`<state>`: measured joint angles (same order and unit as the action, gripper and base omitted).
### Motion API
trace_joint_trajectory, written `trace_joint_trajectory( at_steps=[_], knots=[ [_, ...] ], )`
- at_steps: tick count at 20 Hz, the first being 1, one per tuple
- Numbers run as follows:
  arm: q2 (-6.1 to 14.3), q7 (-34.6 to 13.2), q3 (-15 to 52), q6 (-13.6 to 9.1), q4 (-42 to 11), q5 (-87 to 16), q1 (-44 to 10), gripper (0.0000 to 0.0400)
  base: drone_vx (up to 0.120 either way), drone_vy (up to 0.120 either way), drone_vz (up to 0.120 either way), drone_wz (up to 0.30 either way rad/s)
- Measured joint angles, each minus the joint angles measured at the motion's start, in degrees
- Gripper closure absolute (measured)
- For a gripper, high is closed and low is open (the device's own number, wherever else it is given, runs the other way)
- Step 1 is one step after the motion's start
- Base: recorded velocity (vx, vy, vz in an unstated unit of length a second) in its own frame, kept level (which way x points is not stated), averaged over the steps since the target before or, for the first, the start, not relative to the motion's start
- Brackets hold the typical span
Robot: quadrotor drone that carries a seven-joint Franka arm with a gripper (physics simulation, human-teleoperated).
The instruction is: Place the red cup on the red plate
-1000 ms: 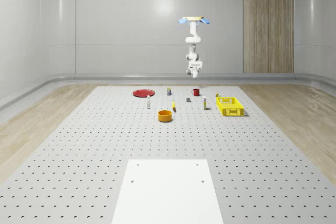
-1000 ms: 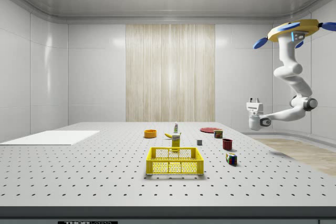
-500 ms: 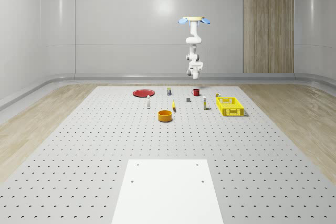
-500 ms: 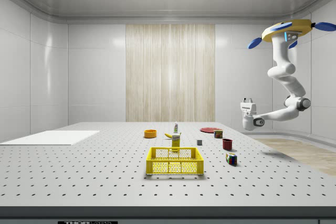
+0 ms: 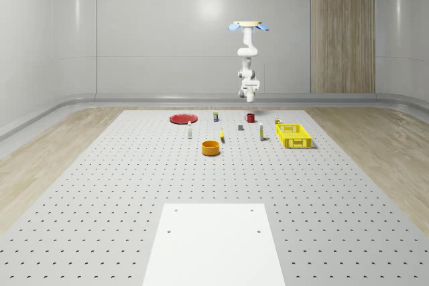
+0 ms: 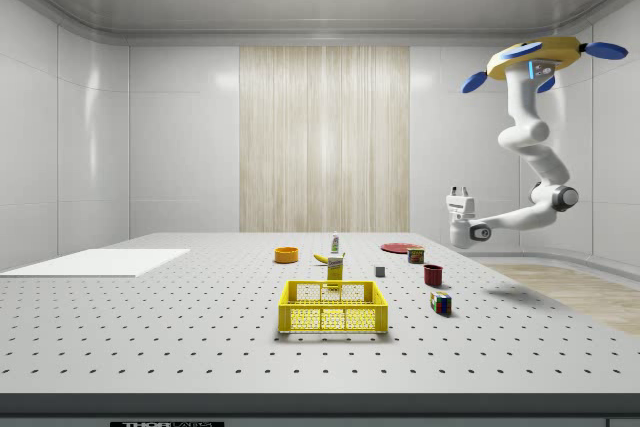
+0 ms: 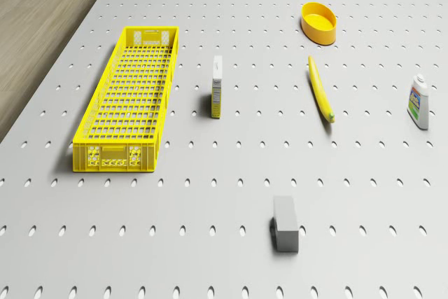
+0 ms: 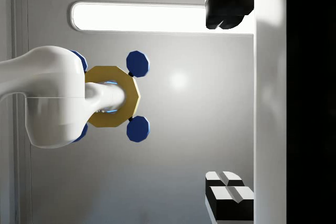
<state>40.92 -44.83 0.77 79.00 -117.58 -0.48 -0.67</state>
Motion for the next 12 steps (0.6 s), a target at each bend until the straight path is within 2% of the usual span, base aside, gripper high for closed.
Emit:
trace_joint_trajectory(
  at_steps=[2,3,9,12],
  knots=[
    [0.06,-0.03,0.2,0.09,-0.06,-0.27,-0.06,0.0,0.1,0.0,0.0,0.0],
    [0.09,-0.06,0.32,0.13,-0.09,-0.45,-0.1,0.0,0.0,0.0,0.0,0.0],
    [0.29,-0.31,1.74,0.41,-0.33,-2.44,-0.54,0.0,0.12,0.0,0.0,0.0],
    [0.41,-0.58,3.21,0.56,-0.53,-4.49,-0.99,0.0,0.0,0.0,0.0,0.0]
  ],
)
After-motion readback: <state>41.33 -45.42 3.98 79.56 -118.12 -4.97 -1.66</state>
